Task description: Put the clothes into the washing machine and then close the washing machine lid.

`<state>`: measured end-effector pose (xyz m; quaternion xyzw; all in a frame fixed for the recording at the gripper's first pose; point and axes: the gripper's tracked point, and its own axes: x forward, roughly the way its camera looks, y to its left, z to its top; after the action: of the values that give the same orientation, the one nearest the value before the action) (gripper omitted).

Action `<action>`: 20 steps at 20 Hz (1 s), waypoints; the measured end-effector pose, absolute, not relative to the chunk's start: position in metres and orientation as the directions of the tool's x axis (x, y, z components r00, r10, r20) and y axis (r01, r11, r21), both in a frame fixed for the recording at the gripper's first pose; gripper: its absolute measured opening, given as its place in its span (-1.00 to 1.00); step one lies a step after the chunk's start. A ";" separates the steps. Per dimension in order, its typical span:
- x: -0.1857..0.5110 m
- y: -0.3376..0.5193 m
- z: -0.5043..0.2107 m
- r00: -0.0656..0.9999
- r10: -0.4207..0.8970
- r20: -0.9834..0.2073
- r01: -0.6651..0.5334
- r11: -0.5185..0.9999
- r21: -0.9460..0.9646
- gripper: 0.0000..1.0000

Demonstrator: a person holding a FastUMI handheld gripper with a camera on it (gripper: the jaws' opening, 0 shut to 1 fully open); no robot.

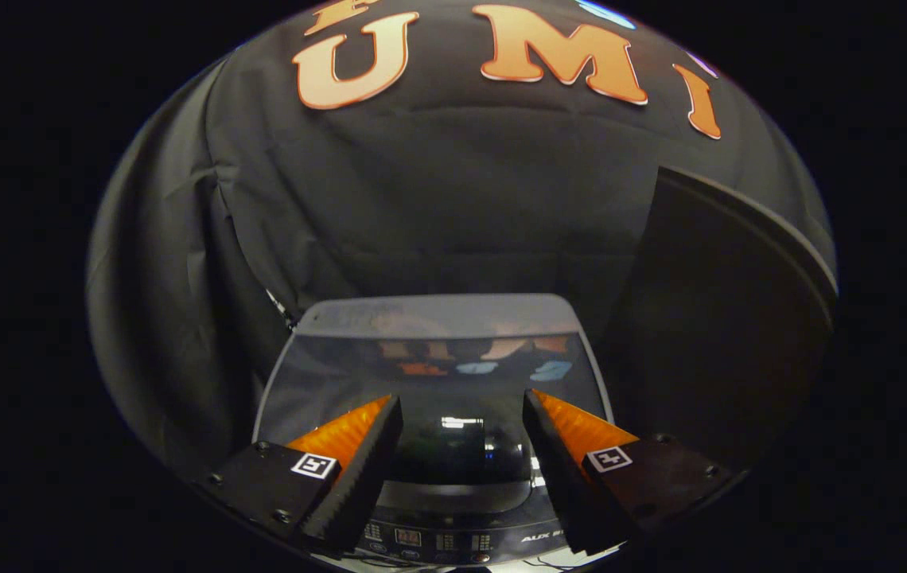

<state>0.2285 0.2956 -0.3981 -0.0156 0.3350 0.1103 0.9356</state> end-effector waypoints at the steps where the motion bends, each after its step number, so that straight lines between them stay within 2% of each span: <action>1: 0.224 0.296 -0.408 0.740 0.194 -0.645 -0.213 0.976 0.050 0.97; 4: 0.222 0.299 -0.407 0.740 0.201 -0.642 -0.216 0.975 0.056 0.97; 6: 0.221 0.301 -0.381 0.760 0.215 -0.614 -0.224 0.973 0.063 0.97; 16: 0.182 0.278 -0.171 0.908 0.263 -0.327 -0.258 0.964 0.060 0.96; 20: 0.155 0.236 -0.119 0.944 0.217 -0.249 -0.216 0.976 0.032 0.95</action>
<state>0.1552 0.2365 -0.1192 0.0021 0.1266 0.1097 0.9859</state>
